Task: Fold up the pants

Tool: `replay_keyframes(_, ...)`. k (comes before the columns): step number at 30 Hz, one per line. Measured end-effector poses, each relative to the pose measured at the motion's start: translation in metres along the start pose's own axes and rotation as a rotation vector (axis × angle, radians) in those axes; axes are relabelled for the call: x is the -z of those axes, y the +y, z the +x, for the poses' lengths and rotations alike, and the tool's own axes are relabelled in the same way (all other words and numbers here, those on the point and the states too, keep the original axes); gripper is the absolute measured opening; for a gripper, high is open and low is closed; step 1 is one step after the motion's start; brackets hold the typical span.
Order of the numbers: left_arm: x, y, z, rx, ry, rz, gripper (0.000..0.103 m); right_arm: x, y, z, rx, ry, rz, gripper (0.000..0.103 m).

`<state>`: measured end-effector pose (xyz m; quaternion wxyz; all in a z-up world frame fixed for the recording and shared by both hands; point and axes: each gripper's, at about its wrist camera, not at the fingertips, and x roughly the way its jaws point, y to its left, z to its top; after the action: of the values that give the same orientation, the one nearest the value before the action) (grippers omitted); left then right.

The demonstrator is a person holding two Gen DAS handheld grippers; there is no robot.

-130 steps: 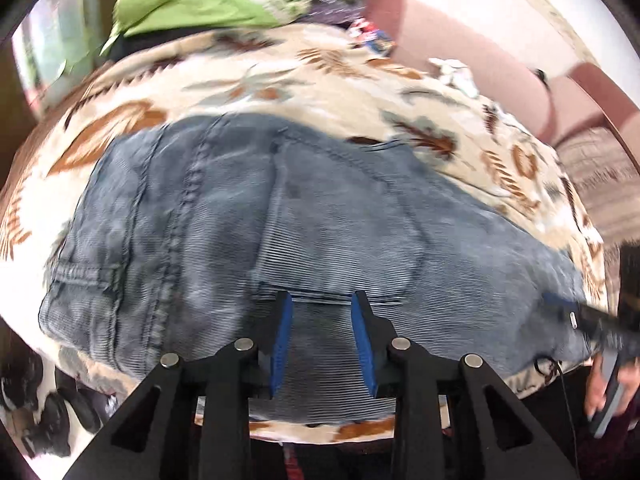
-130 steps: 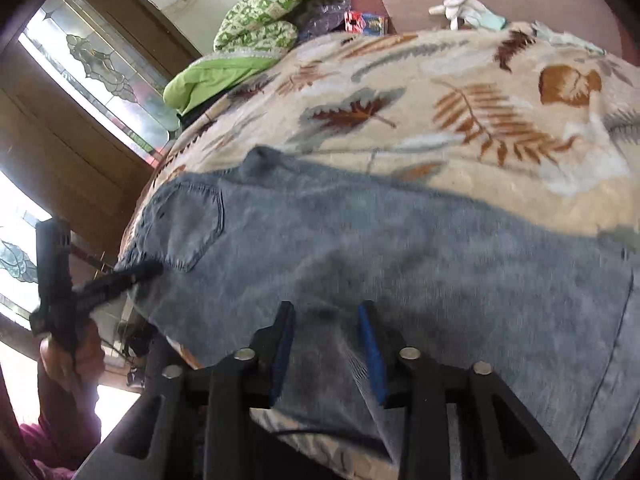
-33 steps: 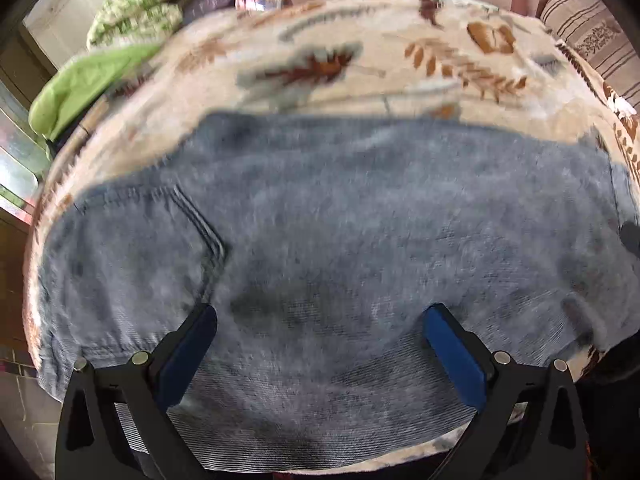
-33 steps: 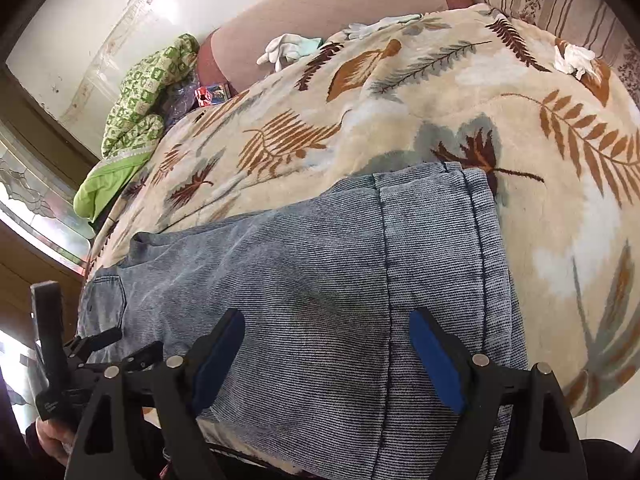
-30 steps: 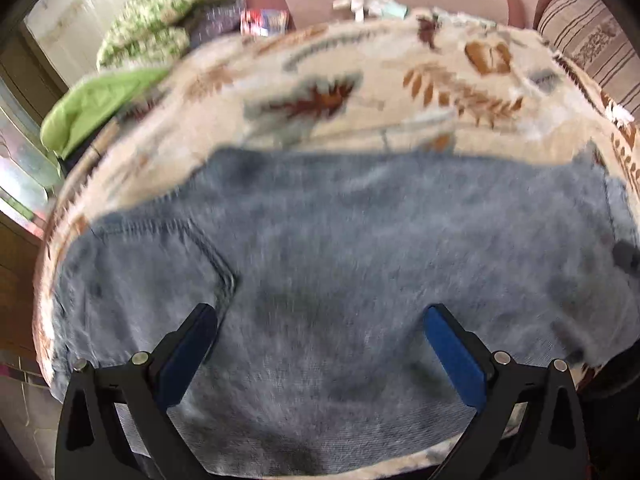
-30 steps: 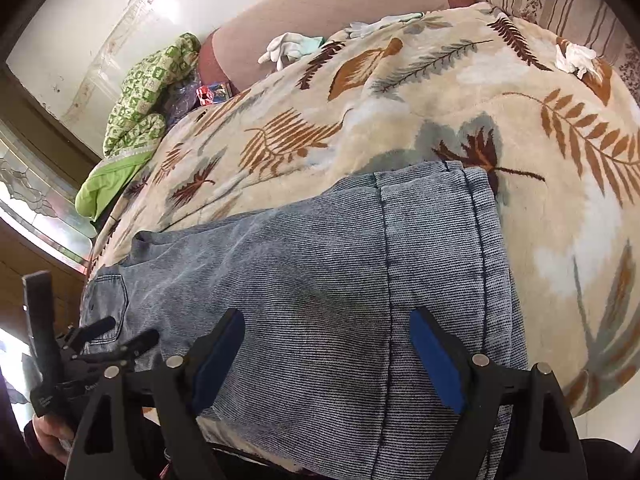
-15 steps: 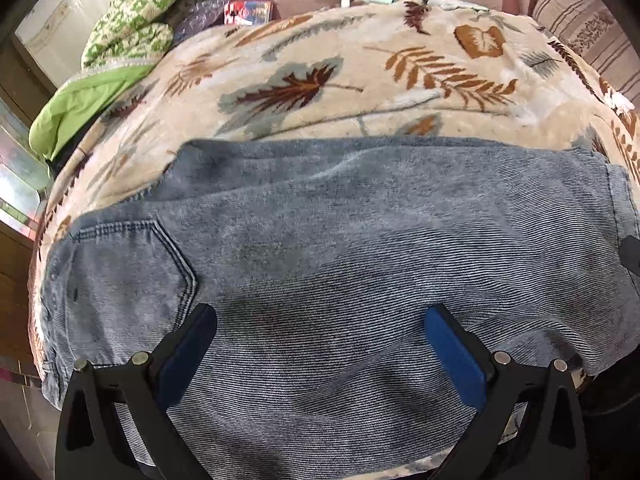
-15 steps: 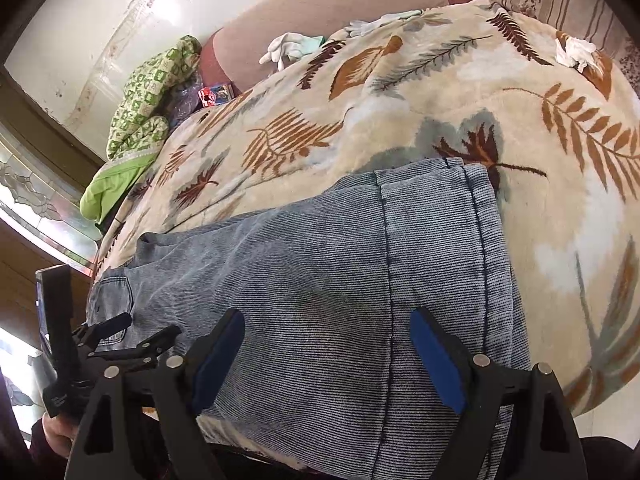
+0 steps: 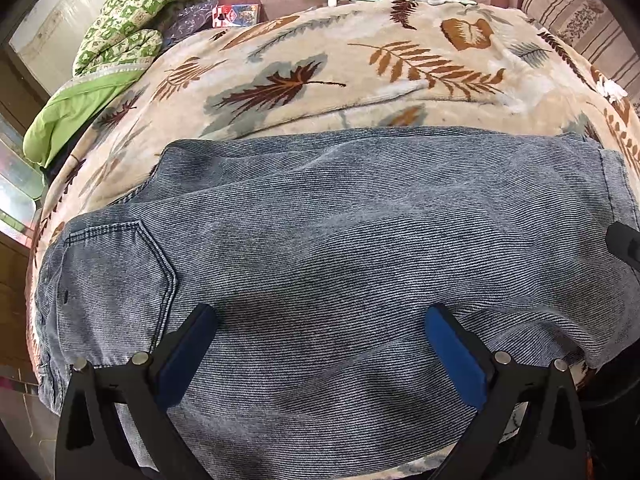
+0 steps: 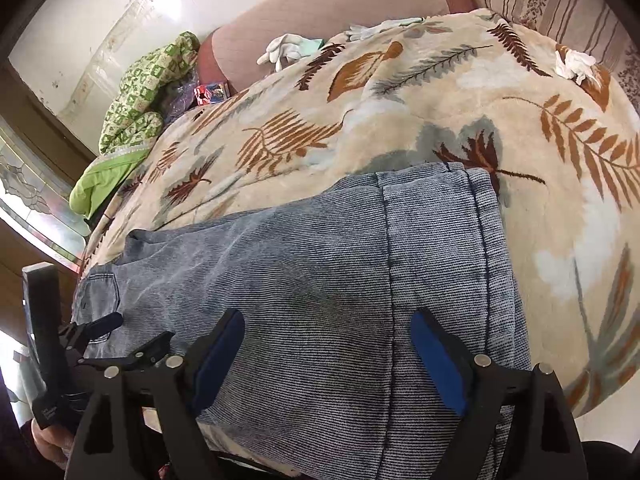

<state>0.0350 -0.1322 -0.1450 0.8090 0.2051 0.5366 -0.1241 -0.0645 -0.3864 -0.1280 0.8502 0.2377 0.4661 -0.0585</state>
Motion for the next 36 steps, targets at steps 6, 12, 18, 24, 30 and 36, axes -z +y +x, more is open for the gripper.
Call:
replay_keyframes(6, -0.001, -0.005, -0.001, -0.027, -0.016, 0.035, 0.103, 0.003, 0.004, 0.002, 0.030, -0.007, -0.046, 0.088)
replay_keyframes(12, -0.003, -0.004, -0.021, -0.011, -0.078, 0.044, 0.103, -0.001, -0.004, -0.012, -0.025, -0.012, 0.025, 0.088)
replay_keyframes(18, -0.008, -0.026, -0.033, 0.047, -0.137, 0.109, 0.103, -0.009, -0.014, -0.034, -0.010, -0.072, 0.036, 0.088)
replay_keyframes(24, -0.005, -0.045, -0.005, 0.065, -0.074, 0.137, 0.103, -0.006, -0.020, -0.006, -0.094, 0.034, 0.073, 0.088)
replay_keyframes(30, -0.007, -0.043, -0.006, 0.093, -0.069, 0.123, 0.103, -0.007, -0.010, -0.003, -0.047, 0.004, 0.026, 0.088)
replay_keyframes(36, -0.020, -0.033, -0.038, 0.118, -0.173, 0.091, 0.103, -0.011, -0.017, -0.019, -0.089, -0.086, 0.080, 0.088)
